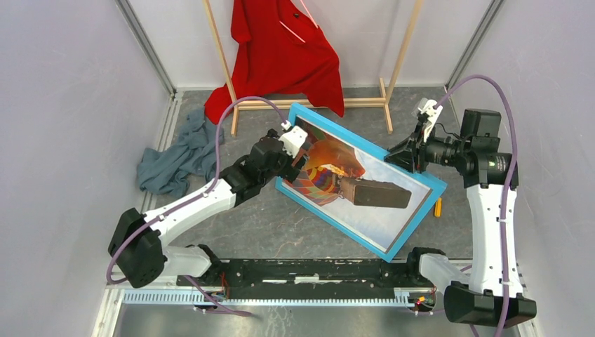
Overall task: Take the photo out of the frame
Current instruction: Turn over the photo frame at the center of the board.
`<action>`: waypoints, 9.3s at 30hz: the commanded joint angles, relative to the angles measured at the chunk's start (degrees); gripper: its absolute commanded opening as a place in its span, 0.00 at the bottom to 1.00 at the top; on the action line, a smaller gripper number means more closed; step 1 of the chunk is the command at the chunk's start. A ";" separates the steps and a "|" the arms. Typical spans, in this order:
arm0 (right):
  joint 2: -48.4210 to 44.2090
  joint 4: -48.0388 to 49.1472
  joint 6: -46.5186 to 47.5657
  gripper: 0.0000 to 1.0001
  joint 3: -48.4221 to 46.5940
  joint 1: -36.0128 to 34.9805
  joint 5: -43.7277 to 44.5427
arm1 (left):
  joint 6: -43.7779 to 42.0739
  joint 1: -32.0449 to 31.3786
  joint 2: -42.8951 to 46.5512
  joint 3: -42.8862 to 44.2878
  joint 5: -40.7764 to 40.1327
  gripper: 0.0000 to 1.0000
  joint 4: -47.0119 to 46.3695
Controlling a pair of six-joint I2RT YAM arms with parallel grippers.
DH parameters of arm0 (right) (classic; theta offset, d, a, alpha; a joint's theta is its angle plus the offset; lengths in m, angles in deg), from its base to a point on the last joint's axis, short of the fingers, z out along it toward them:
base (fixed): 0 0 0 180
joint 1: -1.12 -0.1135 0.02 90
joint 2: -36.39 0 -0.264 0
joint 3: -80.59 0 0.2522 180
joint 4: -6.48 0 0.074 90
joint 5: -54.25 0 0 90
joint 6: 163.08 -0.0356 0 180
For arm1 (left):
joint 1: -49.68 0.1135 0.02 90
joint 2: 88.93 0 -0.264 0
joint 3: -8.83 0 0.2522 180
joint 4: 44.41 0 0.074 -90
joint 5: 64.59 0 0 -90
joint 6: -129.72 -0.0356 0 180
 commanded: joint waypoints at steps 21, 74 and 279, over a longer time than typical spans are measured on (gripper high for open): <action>3.76 5.98 -2.81 0.00 -0.98 -6.84 -1.98 | -14.20 -2.06 6.38 -17.71 1.88 0.99 -12.71; 7.11 7.98 -6.81 0.00 -3.79 -8.63 -4.34 | -29.17 -19.89 -16.35 -27.40 -20.31 0.98 -43.08; -16.41 50.00 -12.02 0.16 47.11 -24.86 15.49 | 67.03 19.95 -16.78 7.14 50.12 0.66 -18.96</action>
